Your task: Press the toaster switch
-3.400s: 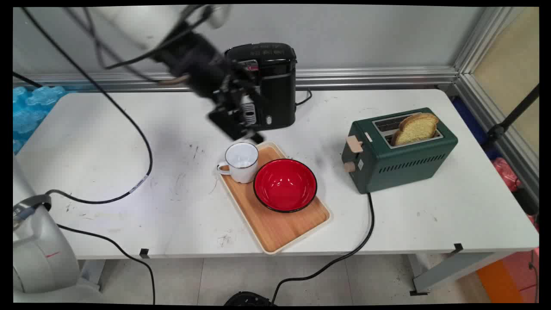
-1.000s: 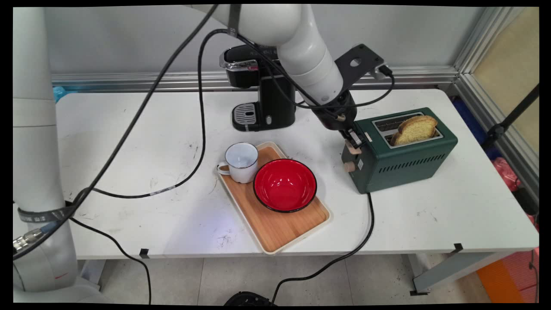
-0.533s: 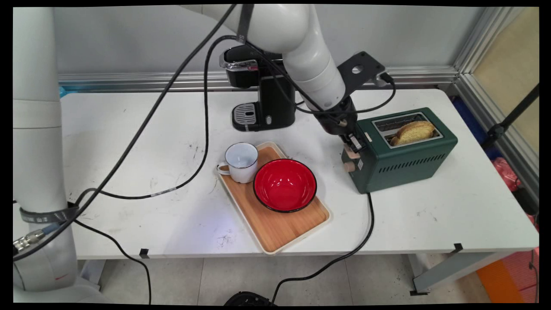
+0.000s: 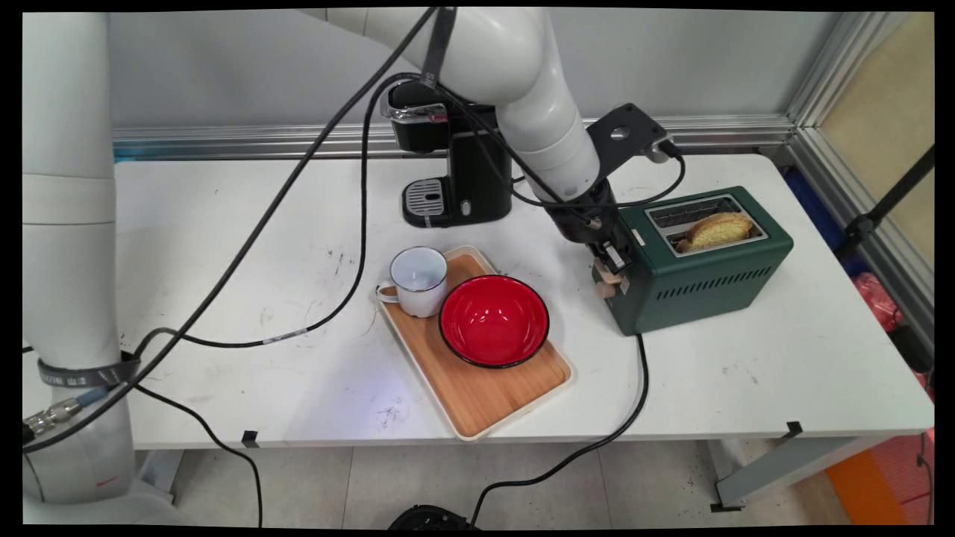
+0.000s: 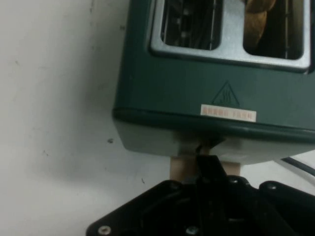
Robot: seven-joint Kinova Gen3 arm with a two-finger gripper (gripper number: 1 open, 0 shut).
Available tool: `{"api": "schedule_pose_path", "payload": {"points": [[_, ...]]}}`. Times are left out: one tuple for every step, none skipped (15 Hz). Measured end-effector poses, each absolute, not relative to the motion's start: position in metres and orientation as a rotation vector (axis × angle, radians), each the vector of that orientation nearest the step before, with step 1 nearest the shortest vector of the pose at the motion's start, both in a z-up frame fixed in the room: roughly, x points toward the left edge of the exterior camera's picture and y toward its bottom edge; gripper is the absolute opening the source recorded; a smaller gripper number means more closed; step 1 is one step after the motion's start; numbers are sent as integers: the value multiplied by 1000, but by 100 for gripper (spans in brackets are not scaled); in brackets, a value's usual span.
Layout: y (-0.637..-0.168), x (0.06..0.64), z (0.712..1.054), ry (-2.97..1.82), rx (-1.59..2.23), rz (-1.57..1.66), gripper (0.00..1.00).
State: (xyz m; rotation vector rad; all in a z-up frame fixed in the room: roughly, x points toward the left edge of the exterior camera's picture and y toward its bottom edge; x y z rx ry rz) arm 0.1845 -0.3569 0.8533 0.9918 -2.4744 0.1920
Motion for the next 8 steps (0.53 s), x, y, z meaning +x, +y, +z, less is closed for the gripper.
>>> {"api": "schedule_pose_path", "payload": {"points": [[-358, 184, 852, -2477, 994, 191, 0], [-358, 184, 851, -2478, 995, 190, 0], [-358, 183, 849, -2480, 997, 188, 0], [-359, 183, 848, -2482, 998, 187, 0], [-359, 183, 847, -2484, 1000, 185, 0], [-359, 183, 845, -2486, 1002, 183, 0], [-359, 183, 844, -2489, 1004, 180, 0], [-359, 184, 842, -2490, 1006, 178, 0]]}}
